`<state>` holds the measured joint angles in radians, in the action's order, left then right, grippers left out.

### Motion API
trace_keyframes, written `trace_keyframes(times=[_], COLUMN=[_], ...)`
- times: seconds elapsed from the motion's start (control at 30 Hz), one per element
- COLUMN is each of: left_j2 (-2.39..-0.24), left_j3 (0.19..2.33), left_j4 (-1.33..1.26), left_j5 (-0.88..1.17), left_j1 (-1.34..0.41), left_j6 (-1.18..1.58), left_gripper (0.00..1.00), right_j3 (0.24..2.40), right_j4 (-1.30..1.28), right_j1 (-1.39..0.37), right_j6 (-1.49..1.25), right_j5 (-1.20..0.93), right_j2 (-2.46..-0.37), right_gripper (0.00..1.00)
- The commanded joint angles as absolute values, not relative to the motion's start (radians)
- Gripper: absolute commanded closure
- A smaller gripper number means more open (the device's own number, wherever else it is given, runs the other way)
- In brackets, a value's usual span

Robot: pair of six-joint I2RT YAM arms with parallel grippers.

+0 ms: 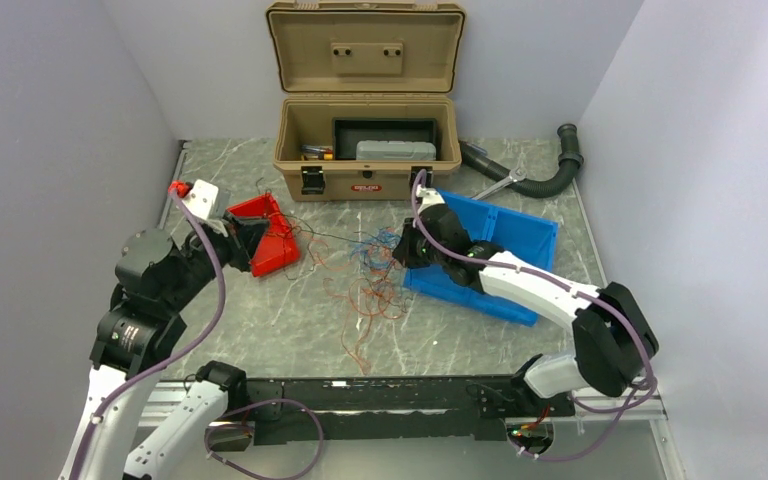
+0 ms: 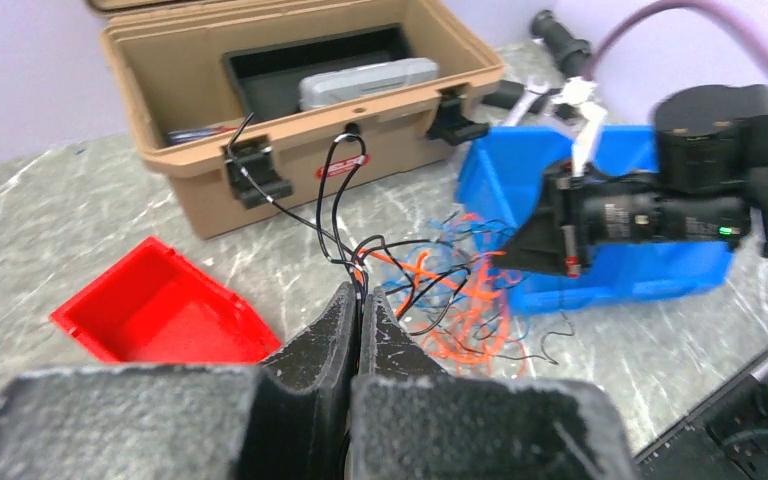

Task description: Untangle the cables

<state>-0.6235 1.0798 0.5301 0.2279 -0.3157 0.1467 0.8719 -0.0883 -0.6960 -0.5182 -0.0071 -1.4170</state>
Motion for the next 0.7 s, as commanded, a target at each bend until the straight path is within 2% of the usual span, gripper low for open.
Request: trace_keyframes(times=[0.0,0.03,0.1,0.2,0.27,0.4,0.67], left_j2=[-0.615,-0.617,-0.611,-0.61,-0.624,-0.643,-0.629], left_j3=[1.105,1.102,1.09,1.072,1.072,1.054,1.031], left_j4=[0.507,0.514,0.517,0.517,0.525,0.507,0.464], left_j5=[0.006,0.003,0.003,0.011,0.05,0.19,0.34], left_j1=[-0.308,-0.308,-0.308,-0.308,-0.308,-0.308,-0.308], left_j6=[0.156,0.162,0.165,0.167,0.159,0.138,0.112], left_gripper=[1.0,1.0,1.0,1.0,1.0,1.0,0.99], right_j3=[0.866,0.868,0.878,0.872,0.86,0.88,0.896], right_j4=[-0.188,-0.188,-0.18,-0.145,-0.107,-0.106,-0.087], right_j1=[-0.667,-0.665,-0.664,-0.664,-0.665,-0.666,-0.676], right_j6=[-0.539,-0.533,-0.504,-0.463,-0.426,-0.374,-0.306], right_j5=[0.154,0.159,0.143,0.09,0.029,-0.06,-0.285], right_j2=[-1.35,-1.336,-1.304,-1.235,-1.182,-1.123,-1.151], right_gripper=[0.92,0.91,0.79,0.35,0.25,0.22,0.25])
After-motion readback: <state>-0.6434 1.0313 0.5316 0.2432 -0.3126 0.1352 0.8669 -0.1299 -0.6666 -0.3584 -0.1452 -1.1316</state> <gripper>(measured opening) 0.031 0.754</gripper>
